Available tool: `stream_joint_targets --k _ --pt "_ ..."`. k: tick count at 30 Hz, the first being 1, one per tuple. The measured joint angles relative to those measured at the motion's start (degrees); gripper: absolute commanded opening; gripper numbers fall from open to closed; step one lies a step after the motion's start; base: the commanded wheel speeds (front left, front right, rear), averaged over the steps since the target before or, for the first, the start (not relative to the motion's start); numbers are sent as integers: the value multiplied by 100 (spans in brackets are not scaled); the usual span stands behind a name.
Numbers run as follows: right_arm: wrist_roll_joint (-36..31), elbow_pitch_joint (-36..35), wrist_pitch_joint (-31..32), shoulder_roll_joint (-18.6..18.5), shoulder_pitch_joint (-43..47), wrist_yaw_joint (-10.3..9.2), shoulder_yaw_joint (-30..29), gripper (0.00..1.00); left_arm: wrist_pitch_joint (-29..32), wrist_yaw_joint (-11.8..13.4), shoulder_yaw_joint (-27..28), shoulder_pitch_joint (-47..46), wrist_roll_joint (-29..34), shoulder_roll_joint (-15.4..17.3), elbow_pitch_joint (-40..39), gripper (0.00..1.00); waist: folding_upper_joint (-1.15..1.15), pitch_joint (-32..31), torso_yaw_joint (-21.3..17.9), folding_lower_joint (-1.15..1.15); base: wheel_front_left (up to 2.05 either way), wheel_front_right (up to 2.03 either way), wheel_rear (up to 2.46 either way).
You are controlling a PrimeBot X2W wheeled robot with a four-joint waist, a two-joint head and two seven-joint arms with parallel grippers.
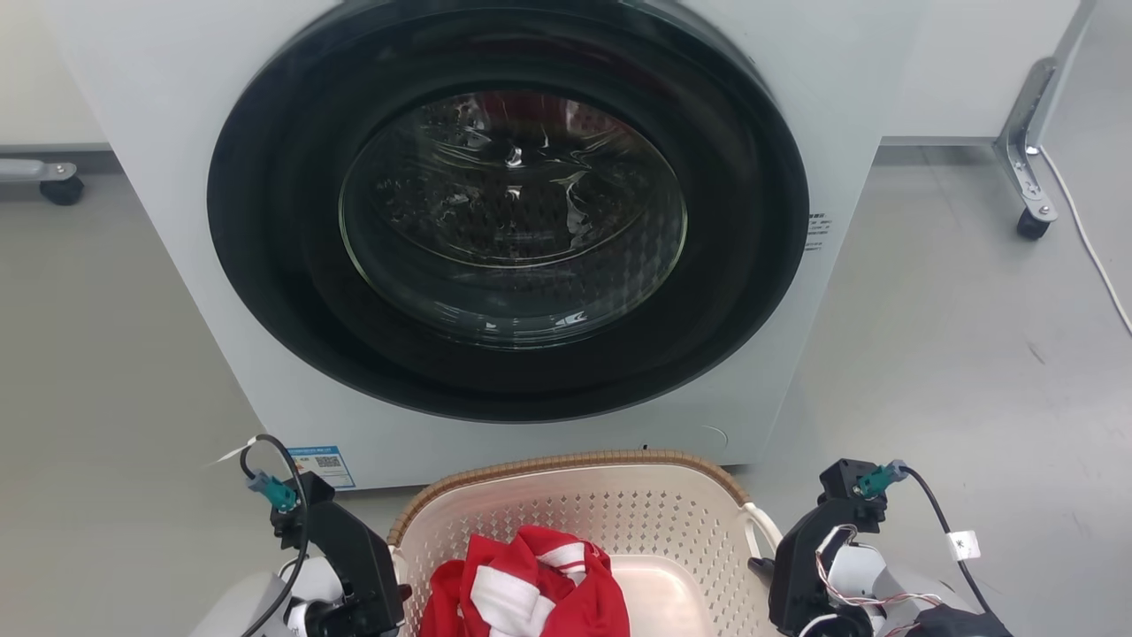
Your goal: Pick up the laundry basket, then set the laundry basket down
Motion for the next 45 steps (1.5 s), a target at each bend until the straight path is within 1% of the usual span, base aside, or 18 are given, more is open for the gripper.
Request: stream_joint_targets --k 6,12,45 --pt "166 -30 42 -1 41 -2 49 0 12 0 -25 19 -11 19 -5 0 1 -40 -13 0 0 0 0" --pt "258 -58 51 -9 92 -10 107 0 12 5 -48 46 -149 29 -11 0 1 -58 -19 0 0 0 0" --pt "561 -85 81 -38 94 -25 368 0 -134 5 -169 96 -219 94 -148 0 1 7 -5 1 0 0 0"
